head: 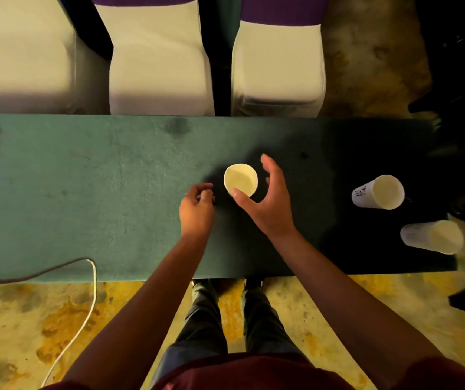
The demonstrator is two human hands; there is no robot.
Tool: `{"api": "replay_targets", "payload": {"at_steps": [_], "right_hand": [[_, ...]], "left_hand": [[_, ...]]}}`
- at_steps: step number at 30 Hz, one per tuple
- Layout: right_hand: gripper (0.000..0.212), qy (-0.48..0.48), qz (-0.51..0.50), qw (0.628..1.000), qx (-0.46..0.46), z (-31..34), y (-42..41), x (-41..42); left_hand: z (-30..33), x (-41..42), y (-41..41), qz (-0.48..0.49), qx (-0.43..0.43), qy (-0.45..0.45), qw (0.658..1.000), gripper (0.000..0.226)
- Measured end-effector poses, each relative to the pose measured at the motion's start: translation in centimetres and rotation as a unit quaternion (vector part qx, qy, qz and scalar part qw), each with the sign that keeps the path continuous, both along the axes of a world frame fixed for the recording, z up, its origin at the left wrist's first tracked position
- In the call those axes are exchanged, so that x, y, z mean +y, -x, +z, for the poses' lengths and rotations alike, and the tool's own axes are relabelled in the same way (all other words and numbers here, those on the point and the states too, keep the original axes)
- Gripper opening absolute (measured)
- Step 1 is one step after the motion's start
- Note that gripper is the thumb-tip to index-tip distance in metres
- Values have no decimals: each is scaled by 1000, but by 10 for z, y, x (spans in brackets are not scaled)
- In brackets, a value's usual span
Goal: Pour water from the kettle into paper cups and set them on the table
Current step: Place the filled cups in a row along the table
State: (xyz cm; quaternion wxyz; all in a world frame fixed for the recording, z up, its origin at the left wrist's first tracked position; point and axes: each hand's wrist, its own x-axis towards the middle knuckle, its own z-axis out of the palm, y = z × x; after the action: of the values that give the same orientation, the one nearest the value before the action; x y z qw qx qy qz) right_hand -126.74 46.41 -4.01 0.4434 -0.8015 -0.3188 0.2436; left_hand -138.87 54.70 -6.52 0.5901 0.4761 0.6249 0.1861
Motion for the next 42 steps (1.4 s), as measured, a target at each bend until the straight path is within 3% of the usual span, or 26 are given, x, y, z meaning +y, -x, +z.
{"api": "replay_targets", "payload": {"at_steps": [3,14,19,33,42], "right_hand": [[85,-14,8,1000,6,18,-6,-11],[69,-92,50,994,-1,88,-45,-81],[44,-149,-2,989,-22,101,-59,-119],[35,-96,-180,977,-69,95,-80,-269],[40,-101,-292,951,-29,49,-133,-346]], "left_hand": [[18,-8,4,19,15,-43,999,27],[101,-61,-15,77,-106,-118,984,22],[117,-100,-42,35,-145,-113,982,25],[101,-186,-122,-191,-166,1,968,21],[71,-237,-183,-219,-160,85,959,19]]}}
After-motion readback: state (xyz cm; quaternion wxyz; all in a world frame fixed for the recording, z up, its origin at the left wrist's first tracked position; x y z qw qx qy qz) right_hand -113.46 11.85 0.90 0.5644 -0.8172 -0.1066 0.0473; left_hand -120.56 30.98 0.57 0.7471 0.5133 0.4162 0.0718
